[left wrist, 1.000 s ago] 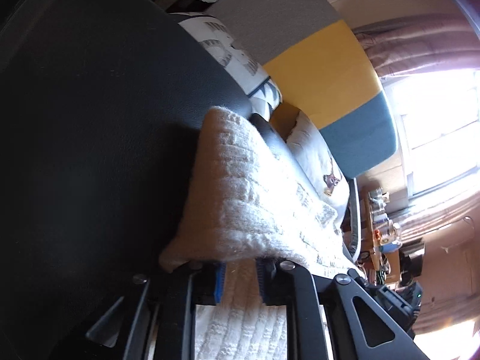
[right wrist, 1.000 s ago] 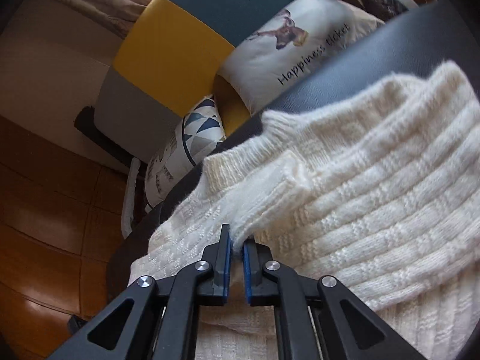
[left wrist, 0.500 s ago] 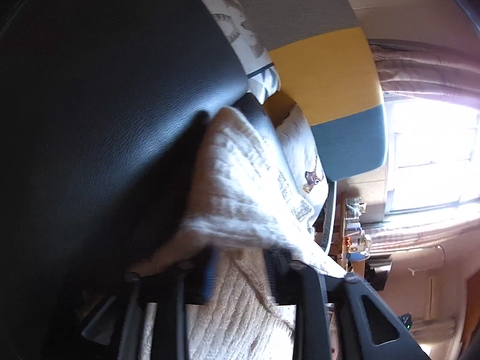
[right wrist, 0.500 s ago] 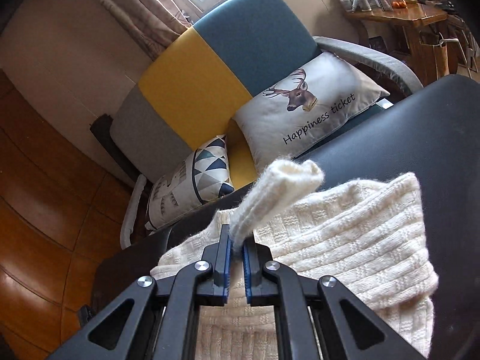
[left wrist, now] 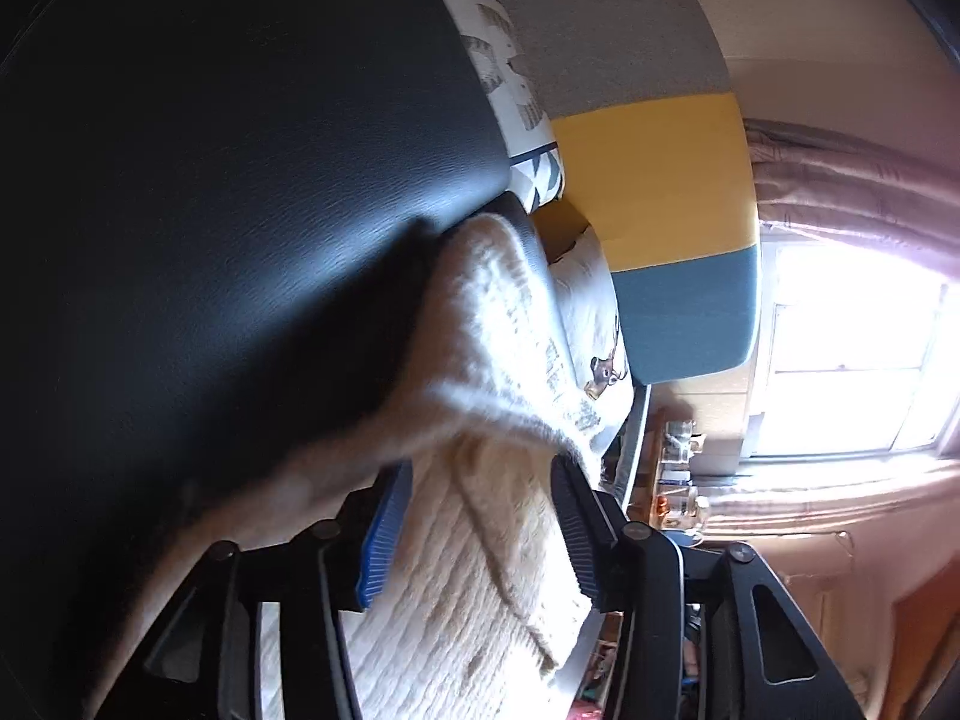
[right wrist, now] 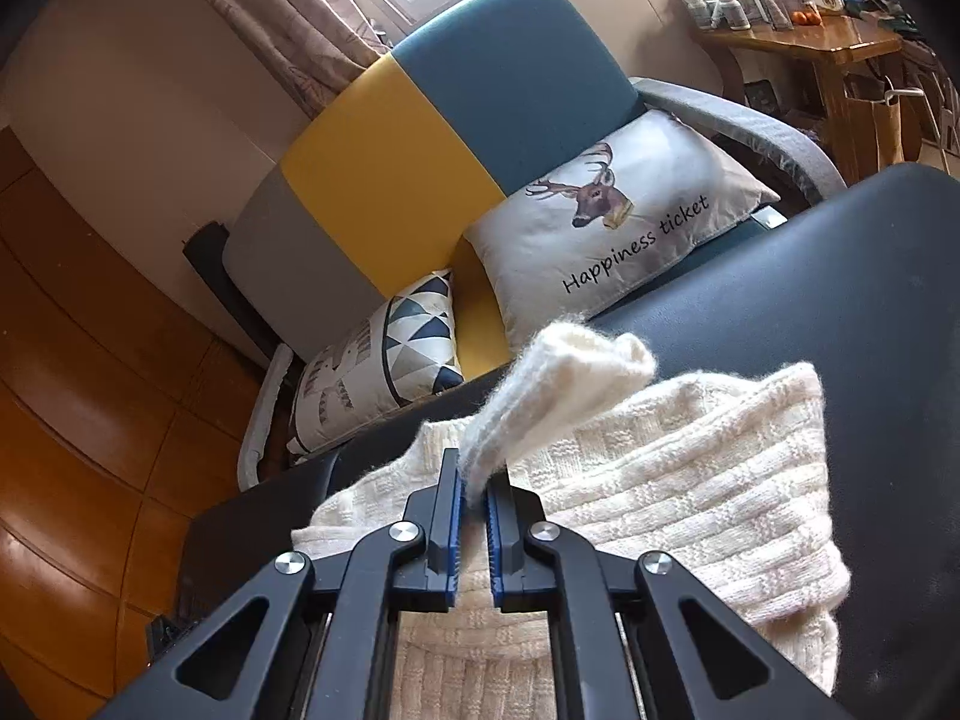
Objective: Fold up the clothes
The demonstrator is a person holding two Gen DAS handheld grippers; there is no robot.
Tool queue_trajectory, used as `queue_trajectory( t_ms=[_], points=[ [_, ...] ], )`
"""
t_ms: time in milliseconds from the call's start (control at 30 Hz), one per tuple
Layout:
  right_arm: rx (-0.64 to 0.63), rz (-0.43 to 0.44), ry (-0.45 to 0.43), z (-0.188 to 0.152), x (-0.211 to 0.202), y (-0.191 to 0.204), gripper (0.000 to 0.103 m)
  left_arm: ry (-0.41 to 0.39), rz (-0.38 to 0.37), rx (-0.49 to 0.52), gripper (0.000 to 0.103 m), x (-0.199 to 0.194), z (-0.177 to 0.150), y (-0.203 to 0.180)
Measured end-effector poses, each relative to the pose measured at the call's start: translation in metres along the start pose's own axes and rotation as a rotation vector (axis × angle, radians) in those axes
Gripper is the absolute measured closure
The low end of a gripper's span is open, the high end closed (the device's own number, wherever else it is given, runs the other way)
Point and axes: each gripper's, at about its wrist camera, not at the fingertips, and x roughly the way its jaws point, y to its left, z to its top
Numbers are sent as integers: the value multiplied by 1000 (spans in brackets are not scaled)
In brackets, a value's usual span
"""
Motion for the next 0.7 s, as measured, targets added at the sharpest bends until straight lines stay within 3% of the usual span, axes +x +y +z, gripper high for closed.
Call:
queue_trajectory(
  t_ms=[167,300,367,400,500,700],
  points=[
    [52,11,35,-10,16,-16,97,-35,-65,-99,50,-10,1,15],
    [37,20,24,-9,12,-15,97,-36,-31,-93,49,5,12,-2],
    [27,20,10,-6,6,-14,97,-75,72,-23,75,10,15,-15],
    [23,21,1,-4,2,-13,97,-94,108,6,96,11,16,-19],
    [31,17,-34,-2,-10,-20,97,-88,140,77,96,16,13,-22],
    [101,-35,18,-12,5,-56,97,-47,182,135,96,28,8,-17]
  ],
)
